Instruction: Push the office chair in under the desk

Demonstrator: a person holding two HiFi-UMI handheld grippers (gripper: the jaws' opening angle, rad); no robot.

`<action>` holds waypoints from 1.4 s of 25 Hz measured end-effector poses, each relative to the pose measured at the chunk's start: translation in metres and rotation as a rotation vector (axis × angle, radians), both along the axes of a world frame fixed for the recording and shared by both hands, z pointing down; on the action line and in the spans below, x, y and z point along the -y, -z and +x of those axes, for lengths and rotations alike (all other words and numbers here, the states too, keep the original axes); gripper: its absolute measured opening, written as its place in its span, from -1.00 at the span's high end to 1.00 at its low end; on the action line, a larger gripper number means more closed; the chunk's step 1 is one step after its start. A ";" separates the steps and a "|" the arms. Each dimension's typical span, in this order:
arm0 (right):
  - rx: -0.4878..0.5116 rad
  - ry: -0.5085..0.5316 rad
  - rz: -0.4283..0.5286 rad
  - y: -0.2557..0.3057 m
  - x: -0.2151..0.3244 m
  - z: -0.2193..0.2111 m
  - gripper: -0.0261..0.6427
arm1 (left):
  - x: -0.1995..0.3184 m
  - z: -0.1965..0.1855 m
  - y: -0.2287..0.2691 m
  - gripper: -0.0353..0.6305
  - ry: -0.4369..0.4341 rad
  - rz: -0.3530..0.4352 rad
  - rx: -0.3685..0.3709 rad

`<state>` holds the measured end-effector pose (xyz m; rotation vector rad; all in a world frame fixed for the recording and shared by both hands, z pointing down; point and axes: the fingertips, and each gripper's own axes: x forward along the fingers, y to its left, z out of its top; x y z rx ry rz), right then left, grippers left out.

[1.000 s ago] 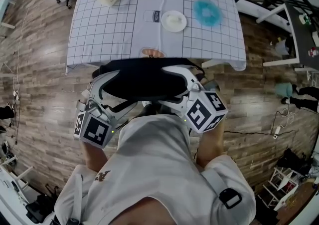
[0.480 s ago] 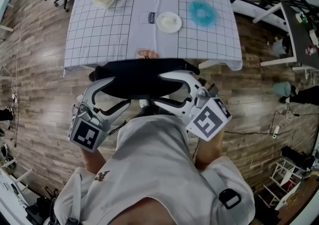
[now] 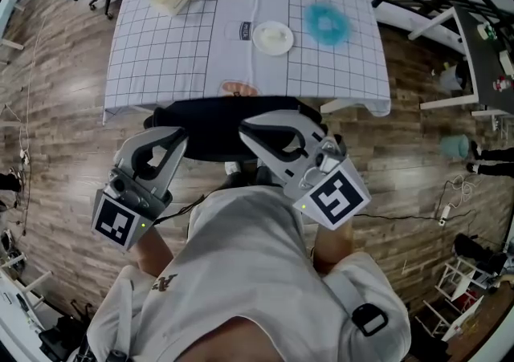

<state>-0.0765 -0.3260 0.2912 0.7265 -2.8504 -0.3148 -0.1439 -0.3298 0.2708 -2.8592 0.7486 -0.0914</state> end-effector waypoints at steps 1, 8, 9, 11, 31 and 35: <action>0.001 -0.008 0.006 0.002 0.002 -0.001 0.85 | 0.002 0.001 0.006 0.88 0.003 0.009 -0.023; 0.031 -0.068 0.012 0.014 0.013 -0.005 0.91 | 0.016 0.020 0.011 0.89 0.025 0.001 -0.052; 0.042 -0.082 0.006 0.015 0.015 -0.005 0.91 | 0.017 0.023 0.011 0.89 0.029 -0.006 -0.059; 0.060 -0.107 -0.014 0.014 0.018 -0.004 0.91 | 0.019 0.028 0.009 0.89 0.039 -0.022 -0.067; 0.096 -0.155 -0.155 -0.011 0.026 -0.004 0.91 | 0.032 0.034 -0.017 0.89 0.088 -0.107 -0.060; 0.094 -0.156 -0.152 -0.012 0.027 -0.006 0.91 | 0.033 0.033 -0.018 0.89 0.085 -0.108 -0.054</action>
